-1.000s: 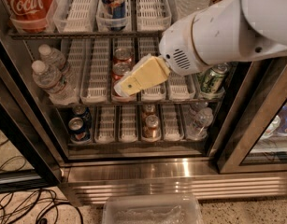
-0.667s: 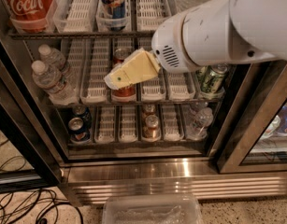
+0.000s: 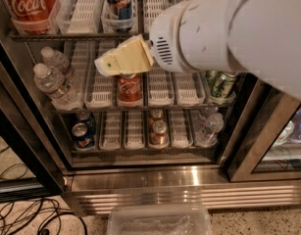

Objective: Pick redbull can from top shelf of fridge

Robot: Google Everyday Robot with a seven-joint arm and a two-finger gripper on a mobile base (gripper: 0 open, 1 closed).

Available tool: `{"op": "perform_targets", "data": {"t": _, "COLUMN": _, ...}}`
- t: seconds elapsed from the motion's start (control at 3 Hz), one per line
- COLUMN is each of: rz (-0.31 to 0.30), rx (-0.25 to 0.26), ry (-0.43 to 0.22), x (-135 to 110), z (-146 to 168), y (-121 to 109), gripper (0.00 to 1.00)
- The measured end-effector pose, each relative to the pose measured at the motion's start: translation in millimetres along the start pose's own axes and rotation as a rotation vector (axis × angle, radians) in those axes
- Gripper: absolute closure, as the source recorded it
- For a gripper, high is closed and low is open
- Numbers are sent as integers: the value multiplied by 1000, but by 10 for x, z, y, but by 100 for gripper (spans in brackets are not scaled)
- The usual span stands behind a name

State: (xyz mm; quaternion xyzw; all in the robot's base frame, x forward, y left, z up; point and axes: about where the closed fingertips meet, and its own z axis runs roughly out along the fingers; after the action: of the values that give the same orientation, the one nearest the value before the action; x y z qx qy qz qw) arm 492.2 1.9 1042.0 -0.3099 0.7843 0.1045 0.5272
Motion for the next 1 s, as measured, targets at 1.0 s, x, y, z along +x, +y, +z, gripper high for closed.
{"op": "perform_targets", "data": {"t": 1.0, "rz": 13, "rx": 46, "ry": -96, "x": -384, "z": -162, "y": 116, "gripper": 0}}
